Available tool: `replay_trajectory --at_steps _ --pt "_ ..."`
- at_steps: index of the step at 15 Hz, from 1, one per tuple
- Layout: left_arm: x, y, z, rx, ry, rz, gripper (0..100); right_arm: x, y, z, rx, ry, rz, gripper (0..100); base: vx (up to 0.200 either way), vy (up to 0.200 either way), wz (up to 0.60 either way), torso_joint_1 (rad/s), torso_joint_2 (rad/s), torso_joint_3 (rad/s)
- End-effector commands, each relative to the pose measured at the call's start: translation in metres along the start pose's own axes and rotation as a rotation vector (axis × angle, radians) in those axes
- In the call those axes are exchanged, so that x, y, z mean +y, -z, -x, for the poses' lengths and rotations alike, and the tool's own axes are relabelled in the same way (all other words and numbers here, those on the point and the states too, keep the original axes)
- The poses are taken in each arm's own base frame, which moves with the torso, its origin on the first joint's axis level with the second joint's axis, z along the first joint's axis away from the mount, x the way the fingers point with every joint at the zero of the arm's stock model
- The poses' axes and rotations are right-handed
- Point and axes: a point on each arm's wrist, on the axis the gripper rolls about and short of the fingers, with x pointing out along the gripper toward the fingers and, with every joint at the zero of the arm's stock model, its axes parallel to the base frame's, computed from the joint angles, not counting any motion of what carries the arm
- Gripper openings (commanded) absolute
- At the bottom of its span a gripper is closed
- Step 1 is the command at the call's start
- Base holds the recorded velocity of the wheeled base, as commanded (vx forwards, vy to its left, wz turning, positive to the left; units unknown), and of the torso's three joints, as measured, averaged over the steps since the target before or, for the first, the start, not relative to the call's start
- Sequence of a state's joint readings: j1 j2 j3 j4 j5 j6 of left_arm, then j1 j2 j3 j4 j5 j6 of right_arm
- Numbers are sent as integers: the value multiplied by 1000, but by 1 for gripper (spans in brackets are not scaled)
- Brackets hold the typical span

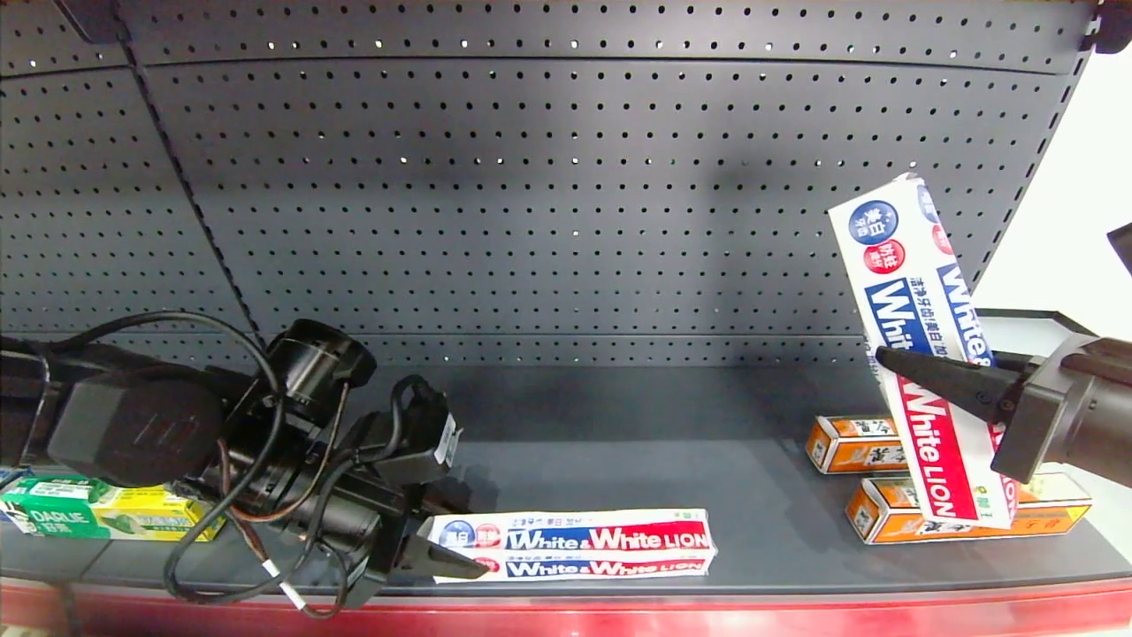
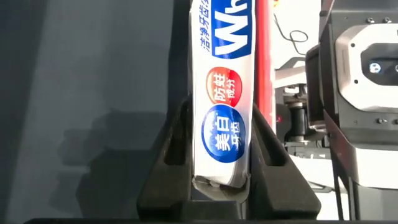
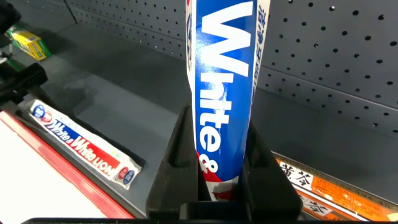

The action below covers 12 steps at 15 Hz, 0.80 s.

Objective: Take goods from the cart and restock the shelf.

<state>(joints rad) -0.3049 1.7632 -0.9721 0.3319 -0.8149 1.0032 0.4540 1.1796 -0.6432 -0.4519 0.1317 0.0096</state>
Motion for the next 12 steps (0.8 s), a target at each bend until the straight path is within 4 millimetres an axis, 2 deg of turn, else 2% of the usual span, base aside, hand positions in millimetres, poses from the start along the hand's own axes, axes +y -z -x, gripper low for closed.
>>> replay_trajectory --at_steps 1,3,4,12 --pt "-3 -2 0 -2 4 -10 0 0 0 1 -2 0 -1 0 0 0 0 0 0 0" --pt "-4 -2 -1 1 8 -9 0 0 0 2 -5 3 -1 0 0 0 0 0 0 0" --pt "-4 -2 -2 1 9 -13 100 0 0 3 -6 4 -1 0 0 0 0 0 0 0" --pt "-5 -6 1 -7 1 -24 100 0 2 5 0 3 -2 0 0 0 0 0 0 0"
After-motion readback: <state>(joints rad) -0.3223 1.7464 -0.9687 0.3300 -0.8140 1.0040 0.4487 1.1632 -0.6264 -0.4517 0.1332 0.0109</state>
